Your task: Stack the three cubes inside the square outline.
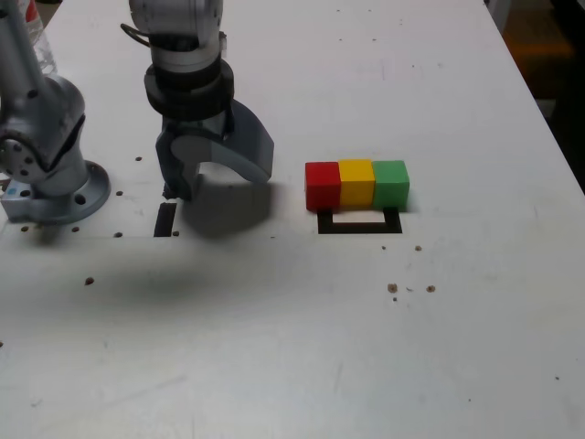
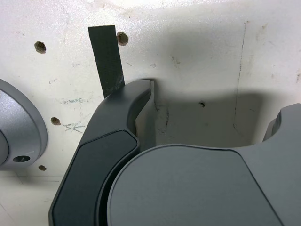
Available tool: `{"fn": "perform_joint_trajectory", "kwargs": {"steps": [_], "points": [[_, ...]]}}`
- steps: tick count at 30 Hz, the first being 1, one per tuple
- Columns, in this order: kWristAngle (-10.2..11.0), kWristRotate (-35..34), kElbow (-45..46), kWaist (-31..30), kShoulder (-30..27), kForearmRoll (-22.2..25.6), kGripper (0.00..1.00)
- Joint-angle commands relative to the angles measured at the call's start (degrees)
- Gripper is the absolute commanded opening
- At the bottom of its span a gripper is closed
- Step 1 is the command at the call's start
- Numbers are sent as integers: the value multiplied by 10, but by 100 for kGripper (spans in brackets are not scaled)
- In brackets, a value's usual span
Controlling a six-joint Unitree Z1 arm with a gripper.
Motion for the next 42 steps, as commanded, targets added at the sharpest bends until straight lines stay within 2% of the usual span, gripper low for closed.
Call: {"fn": "perform_joint_trajectory", "kwargs": {"steps": [1,11,20,29,37,42], "points": [[0,0,0,1,2,0,96],[1,-3,-22,-13,-4,28,96],[3,-18,-106,-60,-18,137,96],[3,-32,-184,-108,7,174,96],[-12,-33,-248,-142,42,183,96],[-33,-28,-291,-162,81,184,96]]}}
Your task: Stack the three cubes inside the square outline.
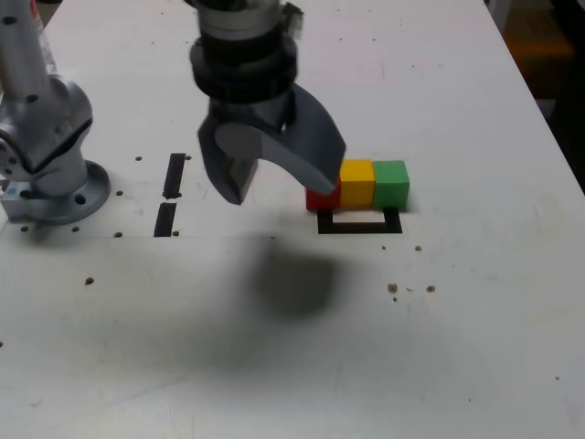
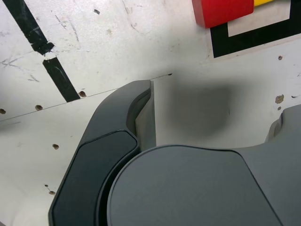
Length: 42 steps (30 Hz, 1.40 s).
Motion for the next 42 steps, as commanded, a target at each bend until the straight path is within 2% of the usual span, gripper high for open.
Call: {"fn": "perform_joint_trajectory", "kwargs": {"steps": [1,9,15,17,23,32,35,38,42], "points": [[-9,4,-19,-8,17,1,96],[-23,21,-76,-26,67,1,96],[-22,83,-112,-30,95,-12,96],[-15,127,-123,-30,104,-22,96],[7,187,-130,-30,119,-47,95],[57,204,-114,-30,137,-80,93],[65,215,-111,-30,142,-107,94],[60,242,-104,-30,148,-143,94],[40,285,-81,-30,161,-190,94]]}}
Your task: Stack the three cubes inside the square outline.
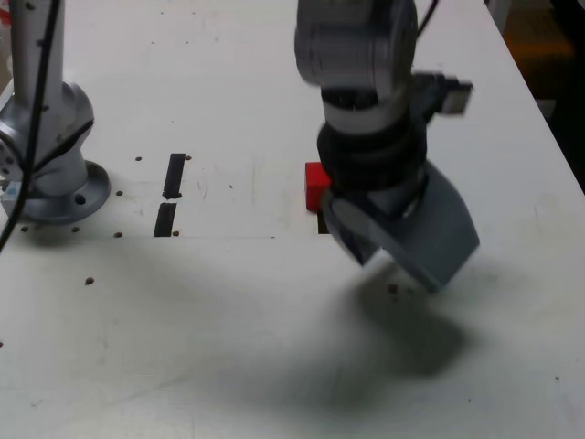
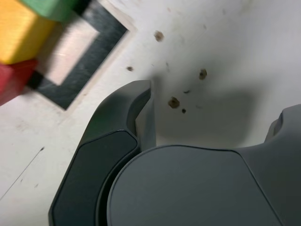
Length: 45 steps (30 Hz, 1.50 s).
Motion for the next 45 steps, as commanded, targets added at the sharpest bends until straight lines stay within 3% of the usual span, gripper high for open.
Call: {"fn": "perform_joint_trajectory", "kwargs": {"steps": [1,18,45], "points": [[-5,8,10,-1,5,-9,94],[7,31,42,26,1,-18,94],[2,125,89,151,-31,-23,94]]}}
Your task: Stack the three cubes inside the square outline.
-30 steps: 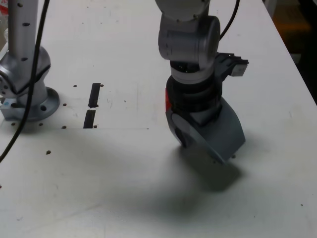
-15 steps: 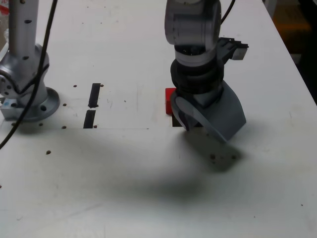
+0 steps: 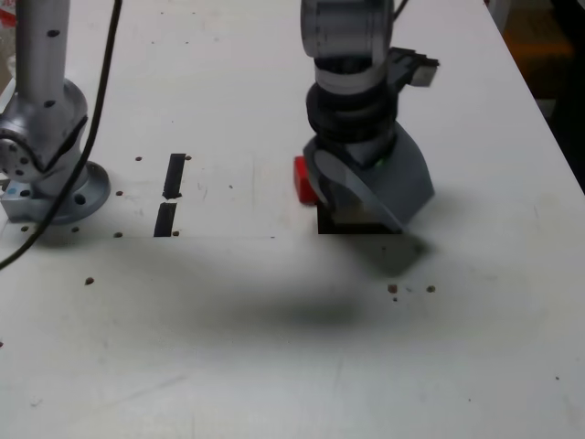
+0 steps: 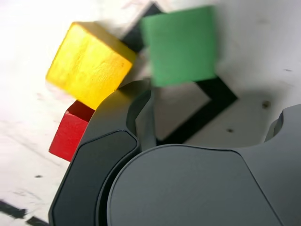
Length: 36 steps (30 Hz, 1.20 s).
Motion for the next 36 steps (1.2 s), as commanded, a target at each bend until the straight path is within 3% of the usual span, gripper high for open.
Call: {"fn": "perform_joint_trajectory", "kwargs": {"steps": [1,11,15,27,36], "points": [[2,7,8,12,-12,-1,94],[7,28,34,60,-27,-3,94],[0,29,29,62,-28,-11,94],[-72,59,-1,62,-13,-26,94],[-115,59,-37,61,11,-26,94]]}}
